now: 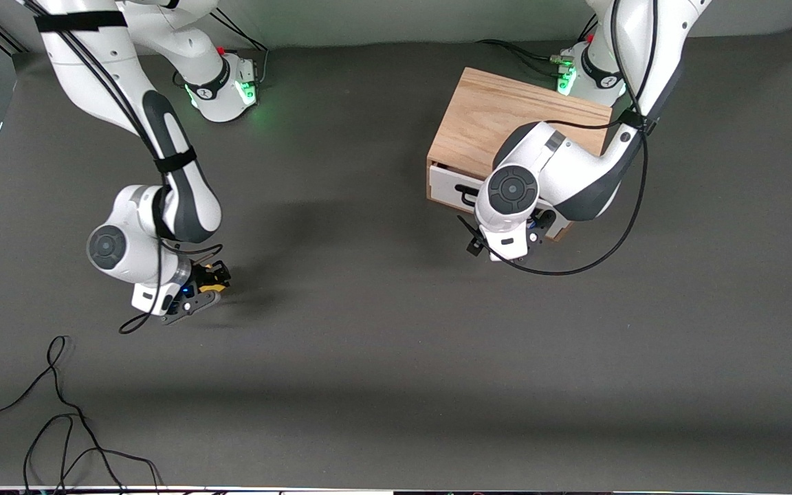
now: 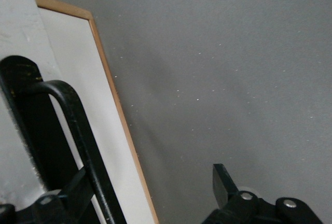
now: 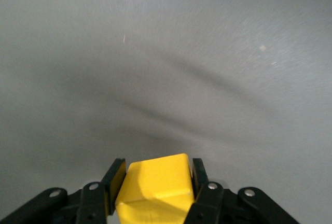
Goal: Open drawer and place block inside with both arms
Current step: 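Pull the drawer open with the left gripper while the right gripper lifts the cube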
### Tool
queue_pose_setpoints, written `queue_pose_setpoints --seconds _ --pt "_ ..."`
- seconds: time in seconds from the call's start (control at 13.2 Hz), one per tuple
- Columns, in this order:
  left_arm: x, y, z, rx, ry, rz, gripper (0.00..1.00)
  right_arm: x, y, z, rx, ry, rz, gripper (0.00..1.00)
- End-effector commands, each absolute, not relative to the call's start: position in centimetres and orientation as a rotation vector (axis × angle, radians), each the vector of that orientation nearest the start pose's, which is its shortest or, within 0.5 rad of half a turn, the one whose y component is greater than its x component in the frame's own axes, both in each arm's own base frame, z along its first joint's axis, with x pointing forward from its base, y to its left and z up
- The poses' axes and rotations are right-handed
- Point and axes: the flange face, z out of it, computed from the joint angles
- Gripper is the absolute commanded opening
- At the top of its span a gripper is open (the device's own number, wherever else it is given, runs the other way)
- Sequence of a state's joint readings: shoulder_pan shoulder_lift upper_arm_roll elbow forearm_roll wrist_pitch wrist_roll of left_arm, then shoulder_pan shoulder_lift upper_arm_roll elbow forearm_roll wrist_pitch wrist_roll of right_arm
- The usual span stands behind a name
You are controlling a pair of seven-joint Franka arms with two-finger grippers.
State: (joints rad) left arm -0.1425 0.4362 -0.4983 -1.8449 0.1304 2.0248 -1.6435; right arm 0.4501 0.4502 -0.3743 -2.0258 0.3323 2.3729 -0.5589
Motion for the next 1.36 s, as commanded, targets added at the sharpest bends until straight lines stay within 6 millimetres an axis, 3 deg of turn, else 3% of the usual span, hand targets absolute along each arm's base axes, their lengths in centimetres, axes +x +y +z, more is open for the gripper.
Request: queue_pose_setpoints --seconds 0.0,0.23,0.45,0.76,0.91,1.21,1.29 --pt "53.9 -35.7 29.6 -2.706 -1.417 0.190 1.00 59.6 3.3 27.3 -2.985 -0.475 -0.017 0.00" --pt "55.5 -36.3 29.3 -2.732 -1.423 0.172 1.00 59.6 1.8 31.2 -2.967 -0.342 -0.027 0.00" --pt "56.6 -36.8 29.6 -2.779 -1.458 0.149 1.00 61.0 1.4 38.0 -2.932 -0.166 0.065 0.00" --pt "57.7 -37.1 30.4 -2.798 -1.482 0.137 1.00 62.3 3.1 47.2 -3.013 0.014 0.188 0.00" --pt "58.3 -37.2 30.9 -2.808 -1.497 0.130 1.00 62.3 3.7 50.2 -3.029 0.053 0.204 0.00" --pt "59.6 -37.1 31.6 -2.826 -1.532 0.106 1.00 61.4 4.0 58.4 -3.081 0.040 0.213 0.00" --pt "59.8 -36.9 31.5 -2.825 -1.539 0.090 1.00 61.3 4.2 59.3 -3.117 0.046 0.220 0.00"
